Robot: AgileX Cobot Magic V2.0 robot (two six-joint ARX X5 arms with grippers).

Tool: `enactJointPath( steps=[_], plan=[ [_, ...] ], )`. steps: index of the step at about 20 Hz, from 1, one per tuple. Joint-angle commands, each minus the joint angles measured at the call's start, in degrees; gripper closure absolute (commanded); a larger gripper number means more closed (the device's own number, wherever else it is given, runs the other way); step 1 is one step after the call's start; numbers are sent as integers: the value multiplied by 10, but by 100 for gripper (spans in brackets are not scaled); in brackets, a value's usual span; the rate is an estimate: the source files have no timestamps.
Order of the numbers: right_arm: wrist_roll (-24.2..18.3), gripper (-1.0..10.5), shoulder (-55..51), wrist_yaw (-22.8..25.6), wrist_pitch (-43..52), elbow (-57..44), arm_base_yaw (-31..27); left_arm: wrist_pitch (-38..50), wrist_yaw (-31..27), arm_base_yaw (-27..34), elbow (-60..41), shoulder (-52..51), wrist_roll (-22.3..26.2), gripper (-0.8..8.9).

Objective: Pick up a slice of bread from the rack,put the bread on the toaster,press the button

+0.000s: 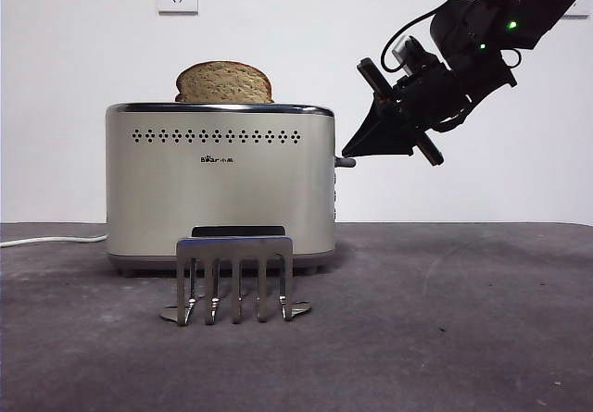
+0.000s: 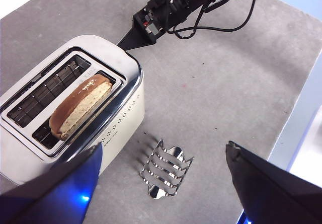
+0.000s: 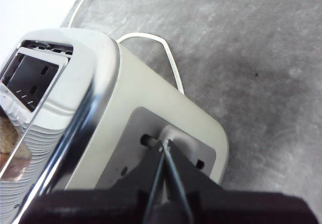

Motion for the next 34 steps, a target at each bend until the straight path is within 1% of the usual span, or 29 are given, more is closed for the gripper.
enactJointPath(
  steps=[1,4,6,8,11,31,34],
  plan=[
    [-4,959,30,3,-8,0,4,1,2,-1,-1,0,-3,404],
    [-21,959,47,6,-27,0,5,1,2,-1,-1,0,-3,404],
    [-32,959,54,19,-40,0,5,1,2,-1,-1,0,-4,404],
    [-46,959,62,20,-55,0,5,1,2,-1,-1,0,-4,404],
    [-49,959,75,50,-76,0,5,1,2,-1,-1,0,-4,404],
    [-52,959,81,47,-73,0,5,0,2,-1,-1,0,-4,404],
    [-52,959,56,43,-75,5,1,0,1,-1,-1,0,-4,404]
  ],
)
